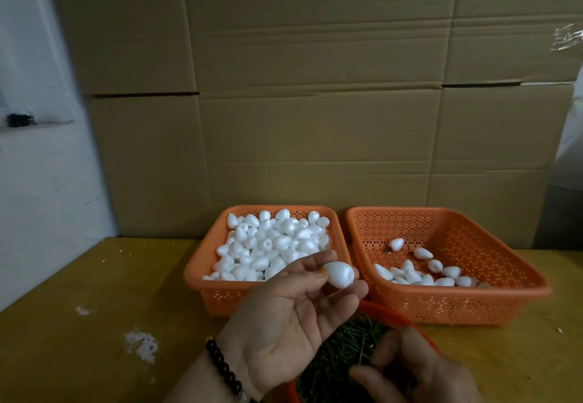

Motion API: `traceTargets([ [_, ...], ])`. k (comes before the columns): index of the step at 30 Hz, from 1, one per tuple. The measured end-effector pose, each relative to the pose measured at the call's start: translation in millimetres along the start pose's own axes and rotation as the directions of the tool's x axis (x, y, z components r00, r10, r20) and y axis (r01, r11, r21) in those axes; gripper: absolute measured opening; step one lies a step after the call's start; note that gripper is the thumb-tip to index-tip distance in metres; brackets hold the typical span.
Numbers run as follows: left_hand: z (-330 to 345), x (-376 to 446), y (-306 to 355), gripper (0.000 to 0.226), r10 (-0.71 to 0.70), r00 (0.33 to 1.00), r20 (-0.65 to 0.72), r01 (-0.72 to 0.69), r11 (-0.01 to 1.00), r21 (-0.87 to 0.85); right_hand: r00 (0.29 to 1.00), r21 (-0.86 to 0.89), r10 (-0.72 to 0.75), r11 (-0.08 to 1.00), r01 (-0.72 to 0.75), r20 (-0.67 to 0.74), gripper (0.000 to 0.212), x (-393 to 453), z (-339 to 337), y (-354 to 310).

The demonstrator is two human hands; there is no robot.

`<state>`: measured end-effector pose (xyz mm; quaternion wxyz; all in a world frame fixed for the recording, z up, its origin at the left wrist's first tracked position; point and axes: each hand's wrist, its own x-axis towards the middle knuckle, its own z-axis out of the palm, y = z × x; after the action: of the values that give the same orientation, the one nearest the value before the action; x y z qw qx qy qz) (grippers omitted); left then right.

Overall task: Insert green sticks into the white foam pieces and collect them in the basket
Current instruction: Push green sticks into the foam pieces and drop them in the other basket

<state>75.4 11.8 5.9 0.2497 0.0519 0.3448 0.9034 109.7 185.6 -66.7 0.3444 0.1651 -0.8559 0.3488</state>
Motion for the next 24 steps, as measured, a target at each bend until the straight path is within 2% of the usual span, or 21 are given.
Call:
traceTargets([
  [4, 0, -1, 0, 0.039, -0.004, 0.999, 0.042, 0.006, 0.999, -0.043, 0.996, -0.016, -0.074, 0.997, 0.075, 0.047, 0.024, 1, -4, -5],
  [9, 0, 1, -3, 0.033, 0.022, 0.999, 0.047, -0.021, 1.0, -0.012, 0.987, -0.026, -0.143, 0.989, 0.145, 0.076, 0.017, -2, -1, -6],
  [14, -2, 3, -11, 0.041, 0.148, 0.989, -0.015, -0.142, 0.968, 0.205, 0.976, -0.097, -0.198, 0.974, 0.206, 0.094, 0.016, -2, -2, -8],
  [17, -1, 3, -14, 0.049, 0.196, 0.98, -0.039, -0.177, 0.942, 0.284, 0.963, -0.144, -0.215, 0.96, 0.239, 0.165, 0.015, -1, -3, -10],
  [24, -1, 3, -16, 0.04, 0.239, 0.967, -0.088, -0.203, 0.932, 0.3, 0.973, -0.109, -0.152, 0.979, 0.173, 0.174, 0.011, -3, -1, -12],
])
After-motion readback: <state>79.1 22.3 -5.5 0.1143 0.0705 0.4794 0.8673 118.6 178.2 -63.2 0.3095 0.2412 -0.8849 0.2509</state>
